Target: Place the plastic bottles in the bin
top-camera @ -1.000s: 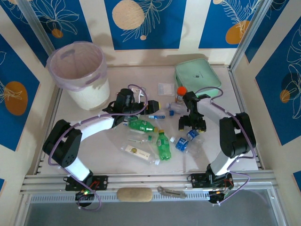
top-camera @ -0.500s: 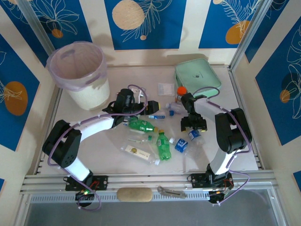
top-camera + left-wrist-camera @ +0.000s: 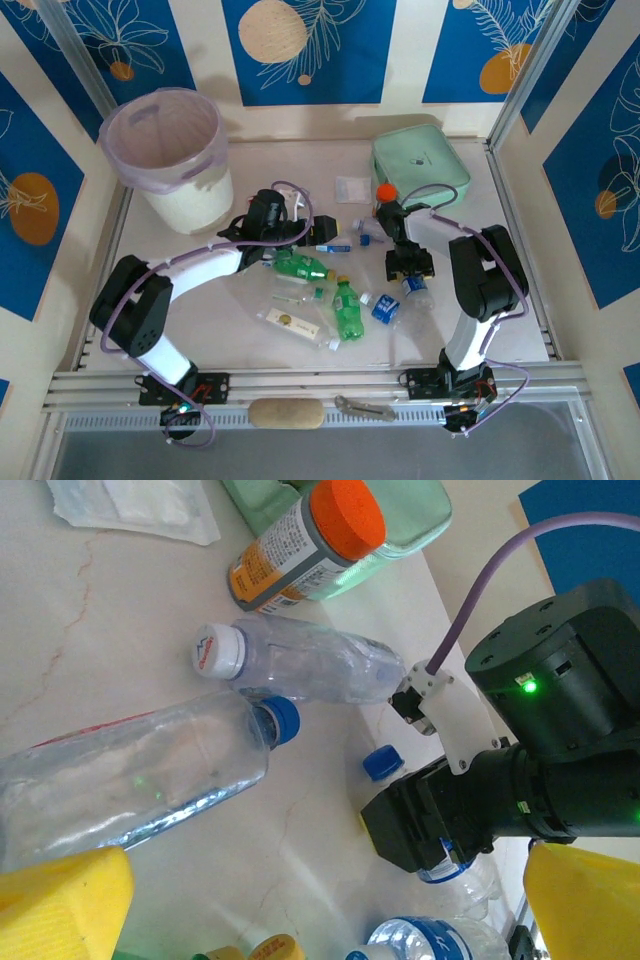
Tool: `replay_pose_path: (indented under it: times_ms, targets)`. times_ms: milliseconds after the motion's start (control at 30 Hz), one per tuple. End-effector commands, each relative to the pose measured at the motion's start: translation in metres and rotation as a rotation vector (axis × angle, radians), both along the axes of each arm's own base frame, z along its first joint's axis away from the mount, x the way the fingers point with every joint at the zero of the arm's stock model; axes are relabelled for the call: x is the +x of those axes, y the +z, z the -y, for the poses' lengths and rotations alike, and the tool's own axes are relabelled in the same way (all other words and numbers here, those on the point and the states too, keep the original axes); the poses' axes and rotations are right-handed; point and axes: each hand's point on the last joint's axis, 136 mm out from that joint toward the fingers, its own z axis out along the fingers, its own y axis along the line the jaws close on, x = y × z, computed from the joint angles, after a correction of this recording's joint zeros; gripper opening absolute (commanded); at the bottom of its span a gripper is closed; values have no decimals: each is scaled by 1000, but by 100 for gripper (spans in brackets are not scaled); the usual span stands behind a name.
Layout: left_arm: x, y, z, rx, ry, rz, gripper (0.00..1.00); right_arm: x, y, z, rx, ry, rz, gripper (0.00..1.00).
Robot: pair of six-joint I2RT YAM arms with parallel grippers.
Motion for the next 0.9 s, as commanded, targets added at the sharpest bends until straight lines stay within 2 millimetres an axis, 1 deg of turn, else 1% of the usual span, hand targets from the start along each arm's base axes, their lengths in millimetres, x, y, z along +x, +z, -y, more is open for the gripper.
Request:
replay_pose_path:
  times_ms: [0, 167, 300, 400, 500, 600, 767, 867]
  targets:
    - [-1, 15, 1, 2, 3, 35, 100, 3, -1, 2, -34, 2, 3, 63]
    - [-1, 17, 0, 6, 6, 38, 100, 6, 7, 4, -44, 6, 31, 51]
    - [-1, 19, 1, -4, 4, 41, 100, 12, 21, 5, -36, 7, 79, 50]
    - [-1, 22, 4, -21, -10, 44, 100, 21, 41, 5, -2, -12, 140, 50]
    - [-2, 27, 9, -44, -34, 54, 100, 34, 74, -6, 93, -35, 237, 50]
    - [-4, 33, 12, -74, -58, 73, 100, 52, 114, -25, 235, -45, 365, 50]
    - [-12, 47, 21, -133, -109, 109, 100, 90, 177, -63, 490, -63, 562, 49]
    - [-20, 54, 25, -144, -141, 129, 100, 109, 210, -89, 654, -60, 653, 49]
